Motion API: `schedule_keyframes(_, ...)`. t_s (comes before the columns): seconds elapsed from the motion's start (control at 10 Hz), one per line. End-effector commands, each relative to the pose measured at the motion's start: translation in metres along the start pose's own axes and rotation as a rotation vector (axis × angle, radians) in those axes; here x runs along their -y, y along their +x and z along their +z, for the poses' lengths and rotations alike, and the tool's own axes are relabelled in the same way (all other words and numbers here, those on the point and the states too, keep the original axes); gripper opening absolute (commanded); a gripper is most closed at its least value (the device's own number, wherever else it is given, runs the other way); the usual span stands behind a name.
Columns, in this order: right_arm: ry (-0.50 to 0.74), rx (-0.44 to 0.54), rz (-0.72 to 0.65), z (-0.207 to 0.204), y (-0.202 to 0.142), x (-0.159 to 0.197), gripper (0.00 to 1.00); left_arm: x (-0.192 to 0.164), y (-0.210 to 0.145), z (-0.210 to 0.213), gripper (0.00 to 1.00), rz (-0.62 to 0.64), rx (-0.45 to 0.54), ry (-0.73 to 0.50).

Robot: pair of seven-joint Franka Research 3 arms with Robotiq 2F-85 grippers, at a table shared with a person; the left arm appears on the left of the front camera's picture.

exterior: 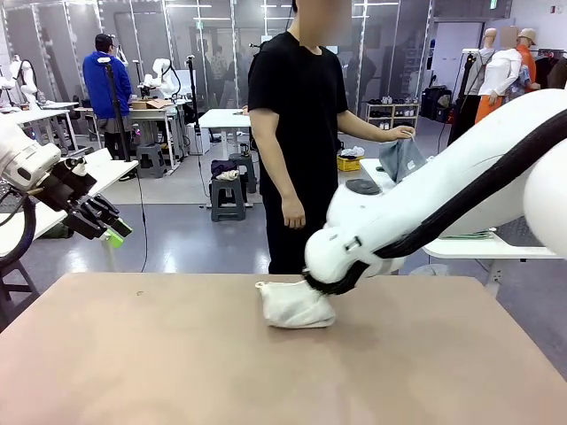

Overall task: Fold the towels and place them in the basket.
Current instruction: Place the folded Towel with hook on the right side of the table.

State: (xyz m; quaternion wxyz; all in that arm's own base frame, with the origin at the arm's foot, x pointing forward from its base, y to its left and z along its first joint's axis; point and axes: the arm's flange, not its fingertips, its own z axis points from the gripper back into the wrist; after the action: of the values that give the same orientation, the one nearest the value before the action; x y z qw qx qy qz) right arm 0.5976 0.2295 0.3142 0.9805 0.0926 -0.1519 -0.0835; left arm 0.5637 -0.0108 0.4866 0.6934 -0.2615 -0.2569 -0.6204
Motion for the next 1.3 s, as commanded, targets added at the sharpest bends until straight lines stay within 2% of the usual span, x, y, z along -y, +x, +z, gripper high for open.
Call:
schedule_keyframes(0.0, -0.012, -0.016, -0.017, 0.020, 0.033, 0.060, 0.05, 0.001, 0.001, 0.001, 0.64, -0.002, -0.004, 0.005)
schedule_keyframes(0.1, -0.047, -0.004, -0.029, 0.022, 0.053, 0.092, 0.05, 0.001, 0.001, 0.001, 0.64, -0.002, -0.004, 0.005)
schedule_keyframes(0.2, -0.046, -0.042, -0.030, 0.022, 0.075, 0.127, 0.05, 0.001, 0.001, 0.001, 0.64, -0.002, -0.004, 0.005)
schedule_keyframes(0.3, -0.034, -0.077, 0.006, 0.023, 0.096, 0.165, 0.05, 0.001, 0.001, 0.001, 0.64, -0.002, -0.004, 0.005)
schedule_keyframes(0.5, 0.016, -0.148, 0.102, 0.032, 0.115, 0.217, 0.05, 0.001, 0.001, 0.001, 0.64, -0.002, -0.004, 0.005)
schedule_keyframes(0.6, 0.014, -0.129, 0.096, 0.035, 0.122, 0.238, 0.05, 0.001, 0.001, 0.001, 0.64, -0.002, -0.004, 0.005)
schedule_keyframes(0.8, 0.023, -0.154, 0.116, 0.038, 0.129, 0.275, 0.05, 0.001, 0.001, 0.001, 0.64, -0.002, -0.004, 0.005)
schedule_keyframes(1.2, 0.006, -0.142, 0.082, 0.042, 0.114, 0.317, 0.05, 0.001, 0.001, 0.001, 0.64, -0.002, -0.004, 0.005)
